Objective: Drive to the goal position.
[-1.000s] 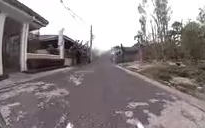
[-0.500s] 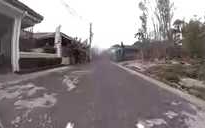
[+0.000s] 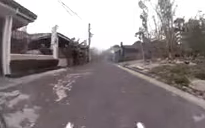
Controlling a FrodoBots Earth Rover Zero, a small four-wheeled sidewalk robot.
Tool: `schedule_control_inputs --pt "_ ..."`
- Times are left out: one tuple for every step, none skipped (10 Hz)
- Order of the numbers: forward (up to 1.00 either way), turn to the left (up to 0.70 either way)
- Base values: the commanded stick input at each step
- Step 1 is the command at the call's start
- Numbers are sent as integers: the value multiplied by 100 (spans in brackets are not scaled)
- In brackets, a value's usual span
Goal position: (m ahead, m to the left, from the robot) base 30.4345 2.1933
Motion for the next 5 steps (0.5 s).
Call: schedule_control_inputs --pt "97 0" --pt "97 0" --pt "97 0" --pt "97 0" --pt "97 0"
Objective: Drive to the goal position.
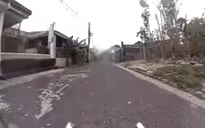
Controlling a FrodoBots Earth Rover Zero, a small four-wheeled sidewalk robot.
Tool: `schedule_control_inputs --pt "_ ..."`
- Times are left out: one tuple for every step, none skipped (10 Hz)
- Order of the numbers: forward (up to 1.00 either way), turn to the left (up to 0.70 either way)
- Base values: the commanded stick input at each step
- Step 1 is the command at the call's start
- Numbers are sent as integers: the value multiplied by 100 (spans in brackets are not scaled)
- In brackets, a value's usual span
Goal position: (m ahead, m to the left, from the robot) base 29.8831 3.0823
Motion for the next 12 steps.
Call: schedule_control_inputs --pt "97 0" --pt "97 0" --pt "97 0" --pt "96 0" --pt "96 0" --pt "96 0" --pt "96 0" --pt "96 0" --pt "96 0" --pt "96 0" --pt "96 0" --pt "95 0"
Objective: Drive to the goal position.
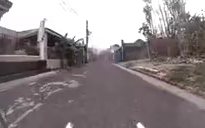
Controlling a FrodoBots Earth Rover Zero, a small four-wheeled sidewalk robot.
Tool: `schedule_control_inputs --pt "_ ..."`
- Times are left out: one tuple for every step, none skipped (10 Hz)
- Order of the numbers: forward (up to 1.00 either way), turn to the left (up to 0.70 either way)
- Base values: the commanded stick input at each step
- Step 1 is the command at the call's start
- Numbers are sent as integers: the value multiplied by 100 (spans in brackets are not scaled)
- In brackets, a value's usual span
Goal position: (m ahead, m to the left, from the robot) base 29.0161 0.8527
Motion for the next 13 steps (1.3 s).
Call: schedule_control_inputs --pt "95 0" --pt "96 0" --pt "96 0" --pt "96 0" --pt "95 0" --pt "96 0" --pt "95 0" --pt "95 0" --pt "95 0" --pt "96 0" --pt "96 0" --pt "96 0" --pt "95 0"
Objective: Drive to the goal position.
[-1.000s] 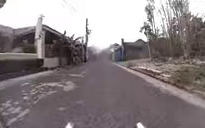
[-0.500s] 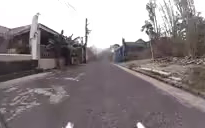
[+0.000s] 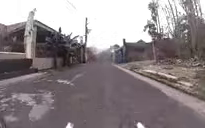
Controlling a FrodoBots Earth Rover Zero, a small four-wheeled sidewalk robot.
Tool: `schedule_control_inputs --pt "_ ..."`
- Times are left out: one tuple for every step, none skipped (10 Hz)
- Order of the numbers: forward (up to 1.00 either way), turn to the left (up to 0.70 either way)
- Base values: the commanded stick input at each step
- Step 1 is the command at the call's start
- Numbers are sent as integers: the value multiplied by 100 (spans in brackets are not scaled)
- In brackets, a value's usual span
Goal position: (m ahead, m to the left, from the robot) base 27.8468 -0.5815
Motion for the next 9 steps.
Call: schedule_control_inputs --pt "95 0" --pt "95 0" --pt "95 0" --pt "70 0" --pt "16 0" --pt "9 0" --pt "8 0" --pt "9 0" --pt "9 0"
